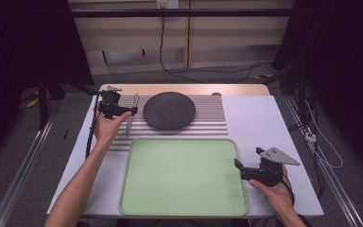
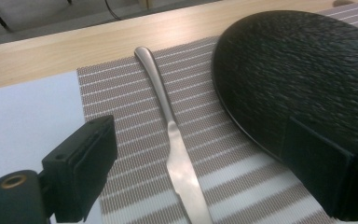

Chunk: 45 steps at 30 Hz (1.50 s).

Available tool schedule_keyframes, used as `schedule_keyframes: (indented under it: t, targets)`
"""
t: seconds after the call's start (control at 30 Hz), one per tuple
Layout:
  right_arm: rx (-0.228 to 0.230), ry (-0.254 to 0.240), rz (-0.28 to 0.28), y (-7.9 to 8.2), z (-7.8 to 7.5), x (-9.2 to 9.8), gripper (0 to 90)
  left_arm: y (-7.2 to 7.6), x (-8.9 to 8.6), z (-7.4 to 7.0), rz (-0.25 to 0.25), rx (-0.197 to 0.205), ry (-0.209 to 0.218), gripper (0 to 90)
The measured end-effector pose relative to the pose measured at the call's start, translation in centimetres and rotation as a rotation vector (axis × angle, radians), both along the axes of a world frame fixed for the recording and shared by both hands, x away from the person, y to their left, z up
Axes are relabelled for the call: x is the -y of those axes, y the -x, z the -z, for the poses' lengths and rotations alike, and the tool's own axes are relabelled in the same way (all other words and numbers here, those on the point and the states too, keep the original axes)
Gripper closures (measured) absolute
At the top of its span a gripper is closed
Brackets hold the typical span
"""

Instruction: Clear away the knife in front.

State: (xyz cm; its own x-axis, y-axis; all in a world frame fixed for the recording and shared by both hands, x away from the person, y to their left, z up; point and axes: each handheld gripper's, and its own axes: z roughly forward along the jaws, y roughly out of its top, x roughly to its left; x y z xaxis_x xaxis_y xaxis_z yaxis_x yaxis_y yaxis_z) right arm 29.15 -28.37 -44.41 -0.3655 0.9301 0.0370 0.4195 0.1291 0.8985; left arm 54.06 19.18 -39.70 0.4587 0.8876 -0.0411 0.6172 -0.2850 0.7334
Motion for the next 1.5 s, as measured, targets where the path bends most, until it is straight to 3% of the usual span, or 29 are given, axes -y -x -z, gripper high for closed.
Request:
schedule_keyframes:
  t: [0.1,0.2,0.33,0.4,0.47,0.53,0.63,0.8,0.83,0.87,0.93,0.97,1.03,1.1,1.17,1.2,1.3,1.37,1.47,1.5]
  targets:
    - [-0.002,0.003,-0.003,0.0,0.0,0.0,6.3,-1.0,0.3,0.3,-0.008,-0.008,-0.006,11.1]
    - [-0.004,0.005,-0.006,0.1,0.0,-0.1,6.3,-1.9,0.6,0.6,-0.008,0.003,-0.041,13.8]
    - [-0.012,0.004,-0.01,-0.1,0.1,-0.1,6.5,-3.5,0.2,1.3,-0.051,-0.001,-0.056,16.1]
    - [-0.017,0.005,-0.011,-0.1,0.2,-0.1,7.1,-4.5,-0.1,1.7,-0.08,-0.038,-0.095,17.7]
    - [-0.015,0.009,-0.014,-0.1,0.2,-0.1,7.0,-5.1,-0.3,2.2,-0.089,-0.057,-0.081,17.0]
    - [-0.017,0.008,-0.015,-0.1,0.2,-0.1,7.1,-5.6,-0.2,2.5,-0.101,-0.071,-0.103,19.1]
    - [-0.025,0.007,-0.017,-0.2,0.2,-0.1,7.0,-6.5,0.0,3.0,-0.09,-0.107,-0.103,20.3]
    - [-0.029,0.006,-0.025,-0.2,0.2,-0.1,7.1,-7.2,0.3,3.5,-0.107,-0.112,-0.091,24.4]
    - [-0.03,0.007,-0.025,-0.2,0.2,-0.1,7.1,-7.4,0.4,3.8,-0.097,-0.125,-0.084,30.4]
    - [-0.03,0.007,-0.025,-0.2,0.2,-0.1,7.1,-7.6,0.5,4.1,-0.093,-0.141,-0.083,30.4]
    - [-0.029,0.007,-0.025,-0.2,0.2,-0.1,7.1,-7.8,0.9,4.5,-0.085,-0.146,-0.088,35.1]
    - [-0.03,0.008,-0.024,-0.2,0.2,-0.1,7.1,-7.9,1.1,4.6,-0.08,-0.141,-0.086,41.6]
    - [-0.03,0.008,-0.025,-0.2,0.2,-0.1,7.1,-8.1,1.3,4.9,-0.083,-0.142,-0.076,43.8]
    - [-0.033,0.007,-0.024,-0.2,0.3,-0.1,7.1,-8.5,1.6,4.9,-0.078,-0.166,-0.091,47.5]
    - [-0.035,0.006,-0.023,-0.3,0.3,-0.1,7.1,-8.8,1.9,4.9,-0.082,-0.164,-0.106,51.5]
    - [-0.035,0.005,-0.024,-0.3,0.3,-0.1,7.1,-8.8,2.0,5.0,-0.084,-0.163,-0.104,56.6]
    - [-0.037,0.002,-0.023,-0.3,0.3,0.0,7.1,-8.9,2.2,4.9,-0.095,-0.169,-0.106,59.2]
    - [-0.038,0.0,-0.023,-0.3,0.3,0.0,7.0,-8.9,2.3,4.9,-0.09,-0.18,-0.097,65.6]
    - [-0.038,0.002,-0.028,-0.3,0.3,-0.1,7.0,-9.0,2.4,4.6,-0.094,-0.234,-0.07,74.4]
    - [-0.038,0.002,-0.028,-0.3,0.3,-0.1,7.0,-9.0,2.4,4.6,-0.094,-0.234,-0.07,75.2]
